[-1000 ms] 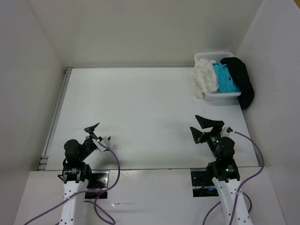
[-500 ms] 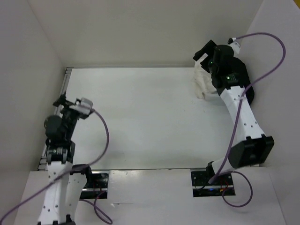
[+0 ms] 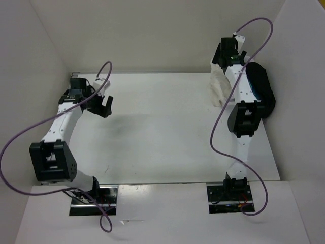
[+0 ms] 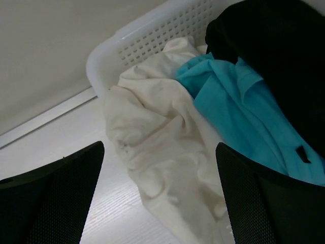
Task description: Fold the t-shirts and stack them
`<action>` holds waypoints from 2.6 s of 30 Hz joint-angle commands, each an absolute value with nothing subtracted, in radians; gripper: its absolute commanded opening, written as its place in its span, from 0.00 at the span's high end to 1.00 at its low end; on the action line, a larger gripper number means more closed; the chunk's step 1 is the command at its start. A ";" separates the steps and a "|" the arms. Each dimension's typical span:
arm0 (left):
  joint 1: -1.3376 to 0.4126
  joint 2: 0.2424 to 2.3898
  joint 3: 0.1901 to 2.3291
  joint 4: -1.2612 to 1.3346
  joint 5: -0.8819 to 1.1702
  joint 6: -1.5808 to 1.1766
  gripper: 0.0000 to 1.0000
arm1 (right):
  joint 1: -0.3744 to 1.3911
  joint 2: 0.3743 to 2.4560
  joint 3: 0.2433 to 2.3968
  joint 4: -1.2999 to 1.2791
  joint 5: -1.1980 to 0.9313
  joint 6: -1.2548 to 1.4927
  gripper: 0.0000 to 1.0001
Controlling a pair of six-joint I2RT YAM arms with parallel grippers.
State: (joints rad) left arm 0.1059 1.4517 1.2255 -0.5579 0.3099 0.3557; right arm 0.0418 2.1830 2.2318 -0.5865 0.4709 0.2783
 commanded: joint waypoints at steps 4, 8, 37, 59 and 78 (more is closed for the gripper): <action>0.071 1.614 1.341 -0.674 0.336 0.408 0.00 | -0.029 2.384 2.554 -0.744 0.390 0.308 0.09; 0.061 1.647 1.353 -0.632 0.345 0.376 0.00 | -0.049 2.434 2.574 -0.767 0.354 0.354 0.19; 0.003 1.557 1.302 -0.641 0.295 0.431 0.00 | -0.069 2.419 2.850 -0.989 0.316 0.476 1.00; 0.006 1.249 1.224 -0.535 0.183 0.314 0.00 | 0.371 1.772 2.826 -0.796 -0.173 0.178 1.00; 0.066 1.068 1.163 -0.552 0.028 0.498 0.00 | 0.390 1.890 2.528 -0.988 0.211 0.260 0.00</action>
State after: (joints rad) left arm 0.0822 1.0832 1.1954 -0.5079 0.0380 0.3504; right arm 0.4107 1.9709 2.5706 -0.9466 0.0654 0.2859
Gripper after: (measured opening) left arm 1.001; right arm 0.994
